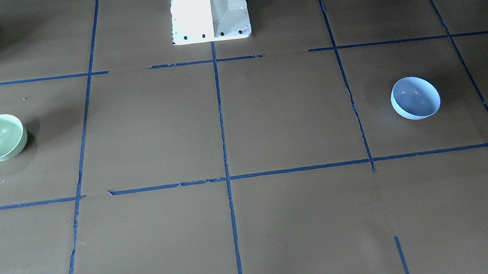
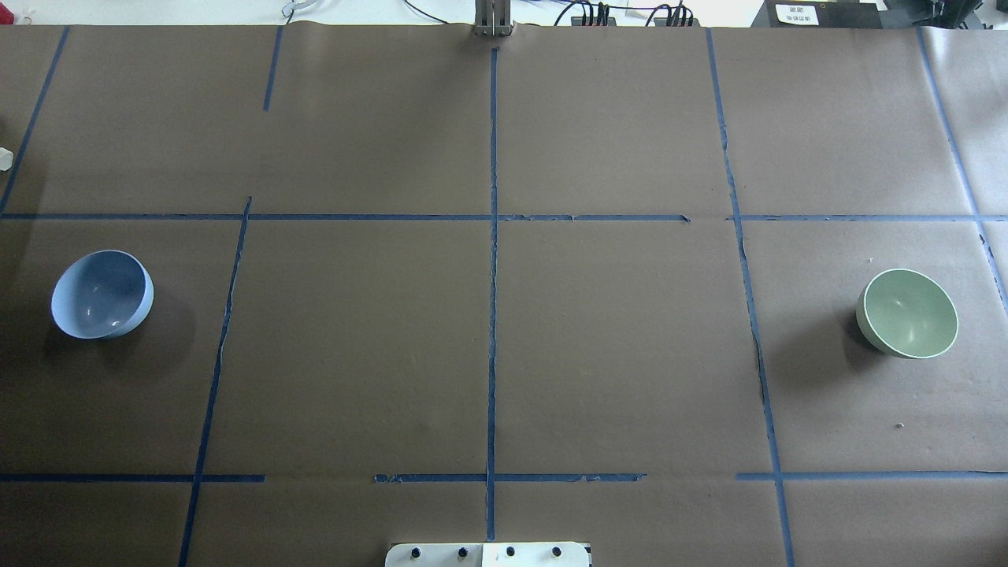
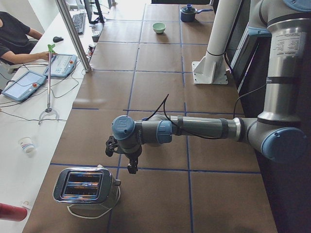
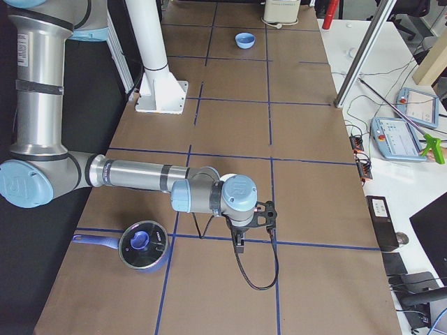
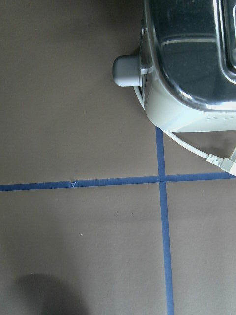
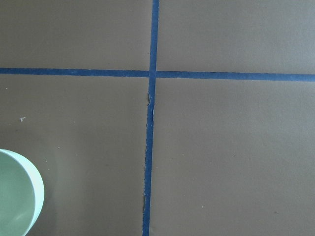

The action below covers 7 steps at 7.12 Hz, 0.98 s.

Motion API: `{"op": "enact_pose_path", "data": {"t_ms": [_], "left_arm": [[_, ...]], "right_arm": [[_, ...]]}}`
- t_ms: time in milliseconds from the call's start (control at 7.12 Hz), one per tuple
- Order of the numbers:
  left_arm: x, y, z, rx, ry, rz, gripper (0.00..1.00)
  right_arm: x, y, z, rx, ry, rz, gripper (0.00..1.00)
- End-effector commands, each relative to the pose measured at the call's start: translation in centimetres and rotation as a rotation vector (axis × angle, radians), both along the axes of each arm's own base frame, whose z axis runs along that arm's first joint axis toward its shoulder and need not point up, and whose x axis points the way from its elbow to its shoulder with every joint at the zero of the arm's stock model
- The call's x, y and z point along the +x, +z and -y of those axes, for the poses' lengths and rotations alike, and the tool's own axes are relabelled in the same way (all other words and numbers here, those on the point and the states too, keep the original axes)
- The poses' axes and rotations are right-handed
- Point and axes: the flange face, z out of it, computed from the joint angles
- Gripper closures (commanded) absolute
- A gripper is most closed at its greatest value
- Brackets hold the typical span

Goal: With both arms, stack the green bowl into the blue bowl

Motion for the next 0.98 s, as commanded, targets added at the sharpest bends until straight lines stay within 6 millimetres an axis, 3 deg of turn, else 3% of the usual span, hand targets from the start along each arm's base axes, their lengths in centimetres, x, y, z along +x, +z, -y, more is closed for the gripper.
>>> {"op": "enact_pose_path", "data": {"t_ms": [0,140,281,562,843], "left_arm": [[0.1,-0.4,0.1,0.009,0.001,0.0,0.0],[0.2,-1.1,0.2,0.011,-0.008,-0.001,0.0],[2.5,-3.3,0.7,-0.026,-0.057,-0.035,0.0],[9.9,-4.0,-0.9,-0.028,-0.086,-0.068,0.0],[16.7,-3.0,-3.0,-0.051,-0.138,-0.118,0.0]], "right_arm": [[0.0,-0.3,0.3,0.008,0.001,-0.005,0.0],[0.0,-0.3,0.3,0.008,0.001,-0.004,0.0],[0.0,-0.4,0.3,0.009,0.001,-0.004,0.0],[0.1,-1.0,0.3,0.02,0.002,-0.006,0.0],[0.1,-1.1,0.4,0.023,0.002,-0.008,0.0]]}}
